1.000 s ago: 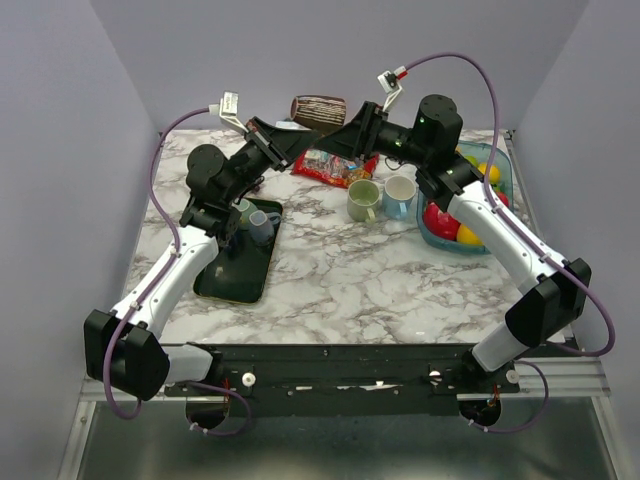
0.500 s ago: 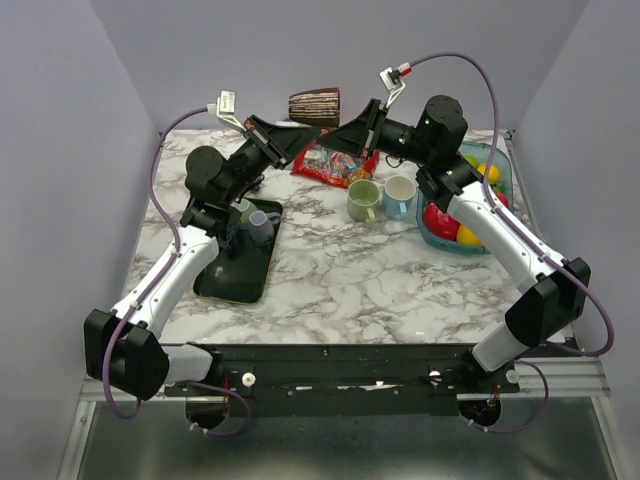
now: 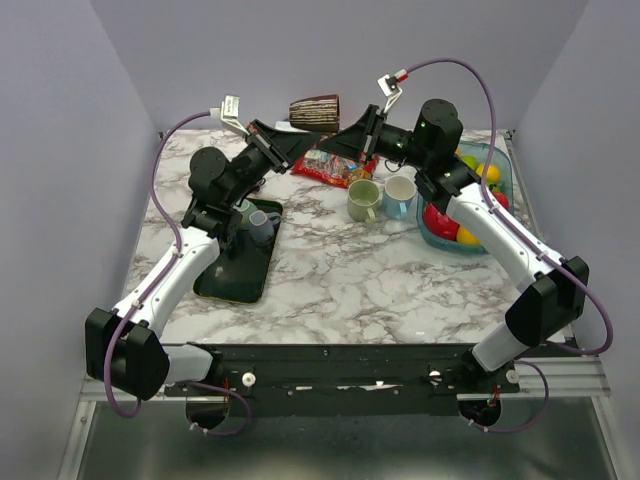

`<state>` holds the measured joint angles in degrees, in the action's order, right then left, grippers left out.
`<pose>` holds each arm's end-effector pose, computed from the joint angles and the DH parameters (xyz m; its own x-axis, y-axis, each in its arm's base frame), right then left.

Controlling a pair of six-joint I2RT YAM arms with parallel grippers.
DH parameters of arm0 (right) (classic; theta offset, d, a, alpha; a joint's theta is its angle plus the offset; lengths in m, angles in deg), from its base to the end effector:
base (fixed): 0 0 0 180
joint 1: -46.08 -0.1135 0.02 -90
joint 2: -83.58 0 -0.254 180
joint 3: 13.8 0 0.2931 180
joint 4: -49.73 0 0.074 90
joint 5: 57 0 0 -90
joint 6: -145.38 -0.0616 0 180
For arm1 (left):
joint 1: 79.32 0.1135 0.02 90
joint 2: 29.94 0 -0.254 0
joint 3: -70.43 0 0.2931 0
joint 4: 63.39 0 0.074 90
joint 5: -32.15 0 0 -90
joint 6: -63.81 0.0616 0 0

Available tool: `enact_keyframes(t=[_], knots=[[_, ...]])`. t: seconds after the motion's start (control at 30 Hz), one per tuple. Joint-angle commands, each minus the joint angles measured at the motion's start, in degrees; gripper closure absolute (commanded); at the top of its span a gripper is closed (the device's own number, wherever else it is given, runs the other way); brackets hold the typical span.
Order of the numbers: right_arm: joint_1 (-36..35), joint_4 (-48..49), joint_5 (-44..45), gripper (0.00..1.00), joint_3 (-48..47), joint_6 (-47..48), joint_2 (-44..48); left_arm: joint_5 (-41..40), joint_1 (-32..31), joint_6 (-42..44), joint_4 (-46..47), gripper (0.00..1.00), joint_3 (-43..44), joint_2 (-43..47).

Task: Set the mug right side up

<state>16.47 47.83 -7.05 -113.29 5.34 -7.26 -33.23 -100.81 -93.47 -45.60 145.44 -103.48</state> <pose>0.3576 0.2488 0.4258 -0.6501 0.3054 -0.6958 -0.6780 0.1801 0.7126 0.3291 -0.1571 0.4075 -0.5262 -0.6940 -0.4914 0.5531 0.1596 -0.8177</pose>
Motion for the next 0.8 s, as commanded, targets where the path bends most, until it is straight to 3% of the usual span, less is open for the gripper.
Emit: enact_keyframes(t=[0.0,0.17,0.3,0.37,0.57,0.77], knots=[[0.07,-2.96,5.33,0.99,0.40,4.77,1.64,1.92,-0.91,4.44,-3.23,0.68,-1.06,1.03],[0.16,-12.87,11.30,0.99,-0.91,9.51,1.29,3.07,0.40,17.58,-17.89,0.32,2.09,2.34],[0.16,-18.69,15.96,0.99,-1.62,13.03,0.41,-1.14,1.72,25.25,-32.11,0.13,1.40,5.06],[0.16,-21.58,18.51,0.99,-1.79,15.13,-0.47,-3.87,2.42,26.76,-34.69,0.07,-0.43,7.17],[-2.20,-28.79,27.63,0.99,-1.97,23.38,-3.28,-14.83,4.44,29.75,-42.69,0.04,-3.70,12.01],[-7.21,-35.74,38.80,0.99,-1.88,27.63,-7.23,-25.92,4.71,32.22,-52.80,0.02,-1.33,11.75]])
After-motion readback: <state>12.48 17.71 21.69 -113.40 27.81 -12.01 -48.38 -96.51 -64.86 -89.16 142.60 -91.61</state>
